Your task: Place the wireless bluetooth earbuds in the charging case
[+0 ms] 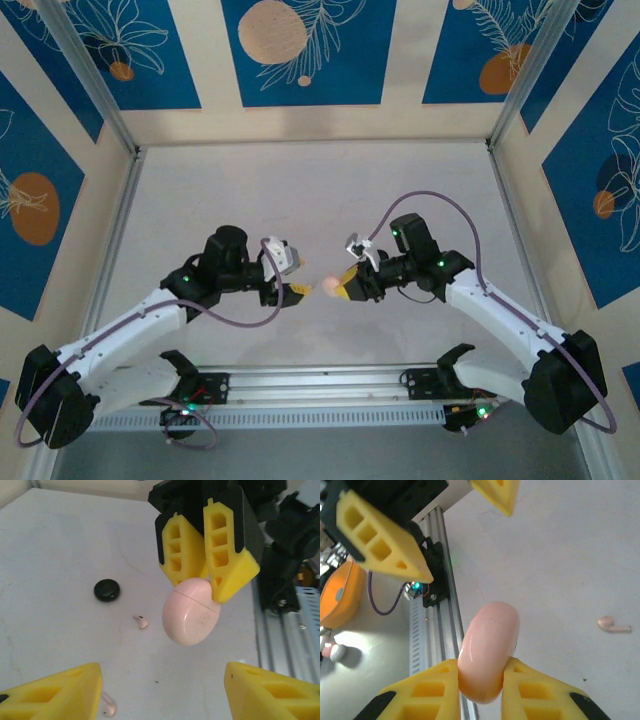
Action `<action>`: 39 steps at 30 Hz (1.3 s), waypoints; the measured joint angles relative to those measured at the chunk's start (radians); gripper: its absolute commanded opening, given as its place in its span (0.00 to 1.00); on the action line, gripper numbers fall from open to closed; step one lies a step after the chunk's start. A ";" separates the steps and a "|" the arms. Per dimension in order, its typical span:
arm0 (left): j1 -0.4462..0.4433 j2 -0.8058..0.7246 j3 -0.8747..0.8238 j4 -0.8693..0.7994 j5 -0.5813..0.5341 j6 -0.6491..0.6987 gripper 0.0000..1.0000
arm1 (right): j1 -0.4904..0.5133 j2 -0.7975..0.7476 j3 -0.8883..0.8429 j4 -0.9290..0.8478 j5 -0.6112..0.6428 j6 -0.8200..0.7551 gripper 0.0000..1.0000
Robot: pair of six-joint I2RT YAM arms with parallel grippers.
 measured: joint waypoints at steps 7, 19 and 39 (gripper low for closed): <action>0.006 0.060 0.101 -0.128 0.138 0.087 0.58 | 0.031 -0.006 0.000 -0.027 -0.055 -0.238 0.17; 0.008 0.126 0.188 -0.309 0.277 0.288 0.55 | 0.103 0.002 0.034 -0.078 -0.033 -0.492 0.15; -0.017 0.235 0.238 -0.433 0.290 0.388 0.42 | 0.126 0.093 0.113 -0.068 -0.024 -0.544 0.14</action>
